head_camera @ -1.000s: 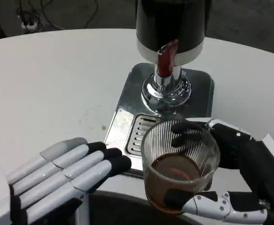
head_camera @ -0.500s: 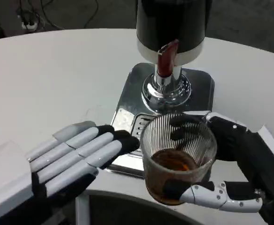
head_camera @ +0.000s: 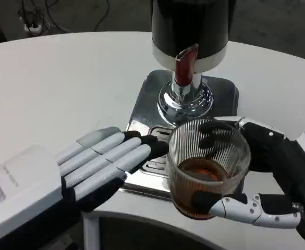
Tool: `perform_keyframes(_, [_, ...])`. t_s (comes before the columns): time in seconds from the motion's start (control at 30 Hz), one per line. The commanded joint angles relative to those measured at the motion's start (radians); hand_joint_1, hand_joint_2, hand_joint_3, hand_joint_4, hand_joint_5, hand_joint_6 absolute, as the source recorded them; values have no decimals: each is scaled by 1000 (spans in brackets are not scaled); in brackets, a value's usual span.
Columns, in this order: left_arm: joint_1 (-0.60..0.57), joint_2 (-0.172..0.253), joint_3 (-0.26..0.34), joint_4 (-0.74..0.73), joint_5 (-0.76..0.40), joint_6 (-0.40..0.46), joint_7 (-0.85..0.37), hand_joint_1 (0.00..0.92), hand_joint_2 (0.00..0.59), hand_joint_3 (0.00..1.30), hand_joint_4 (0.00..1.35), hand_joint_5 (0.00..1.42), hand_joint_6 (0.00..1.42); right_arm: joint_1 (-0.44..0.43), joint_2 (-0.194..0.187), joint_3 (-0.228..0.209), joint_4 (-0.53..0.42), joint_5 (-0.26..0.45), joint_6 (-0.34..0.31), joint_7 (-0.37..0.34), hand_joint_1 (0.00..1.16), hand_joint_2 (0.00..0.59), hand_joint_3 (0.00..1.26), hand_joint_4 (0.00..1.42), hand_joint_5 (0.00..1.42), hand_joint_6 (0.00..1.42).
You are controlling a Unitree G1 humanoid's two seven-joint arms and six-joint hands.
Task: Grasp the cup under the faucet to collect the drink, then remove the cup.
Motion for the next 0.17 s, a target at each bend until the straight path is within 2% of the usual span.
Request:
perform_keyframes(0.03, [1, 13, 3, -8, 12, 4, 19, 0, 80, 0, 0, 0, 0, 1, 2, -6, -19, 29, -13, 2, 821, 169, 784, 838, 1072, 1046])
perform_keyframes(0.17, [10, 13, 9, -11, 10, 3, 22, 0, 80, 0, 0, 0, 0, 3, 2, -5, -22, 28, -14, 4, 821, 169, 784, 838, 1072, 1046])
